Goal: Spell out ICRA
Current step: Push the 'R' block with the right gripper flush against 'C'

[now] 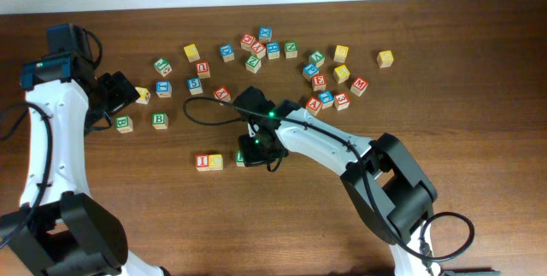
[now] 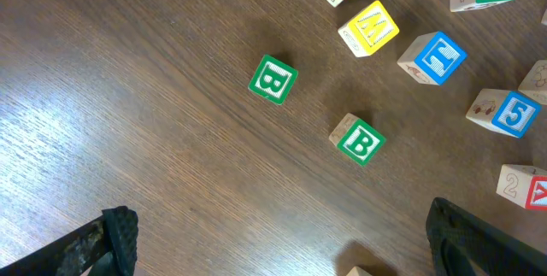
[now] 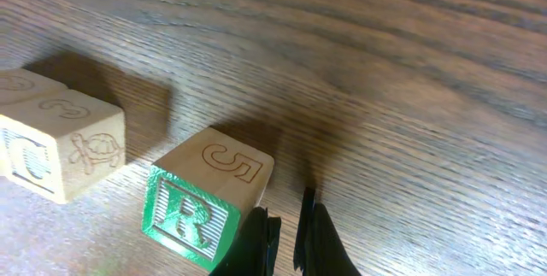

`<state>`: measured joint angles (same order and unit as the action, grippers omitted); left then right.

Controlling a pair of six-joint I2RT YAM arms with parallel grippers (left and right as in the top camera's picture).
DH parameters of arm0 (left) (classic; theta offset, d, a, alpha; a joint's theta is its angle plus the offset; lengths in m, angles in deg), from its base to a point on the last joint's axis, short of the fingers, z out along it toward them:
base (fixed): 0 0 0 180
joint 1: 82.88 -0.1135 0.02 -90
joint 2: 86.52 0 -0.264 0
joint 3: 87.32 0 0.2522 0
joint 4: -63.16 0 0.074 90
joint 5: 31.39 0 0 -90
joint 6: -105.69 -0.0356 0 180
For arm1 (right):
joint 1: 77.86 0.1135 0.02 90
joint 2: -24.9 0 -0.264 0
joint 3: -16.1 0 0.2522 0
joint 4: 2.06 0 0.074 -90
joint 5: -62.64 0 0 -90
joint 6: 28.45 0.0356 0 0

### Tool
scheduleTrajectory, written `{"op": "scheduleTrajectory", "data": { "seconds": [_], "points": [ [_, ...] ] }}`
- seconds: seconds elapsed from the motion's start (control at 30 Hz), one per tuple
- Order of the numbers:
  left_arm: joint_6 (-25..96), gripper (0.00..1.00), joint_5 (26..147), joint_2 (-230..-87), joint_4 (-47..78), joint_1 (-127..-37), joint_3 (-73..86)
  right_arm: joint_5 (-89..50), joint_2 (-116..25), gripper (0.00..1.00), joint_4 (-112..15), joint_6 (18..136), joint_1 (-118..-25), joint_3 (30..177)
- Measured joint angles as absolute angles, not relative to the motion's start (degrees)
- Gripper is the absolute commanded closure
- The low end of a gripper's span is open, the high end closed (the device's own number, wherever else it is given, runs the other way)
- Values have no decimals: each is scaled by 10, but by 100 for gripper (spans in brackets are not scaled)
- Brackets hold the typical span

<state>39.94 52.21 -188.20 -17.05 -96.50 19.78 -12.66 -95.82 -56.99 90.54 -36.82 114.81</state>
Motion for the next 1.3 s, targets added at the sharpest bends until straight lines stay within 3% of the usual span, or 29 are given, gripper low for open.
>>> {"op": "scheduleTrajectory", "data": {
  "seconds": [1.3],
  "points": [
    [400,1,522,-1882,-171,-965,198,-98,-958,95,-533,911,-333,1148]
  ]
}}
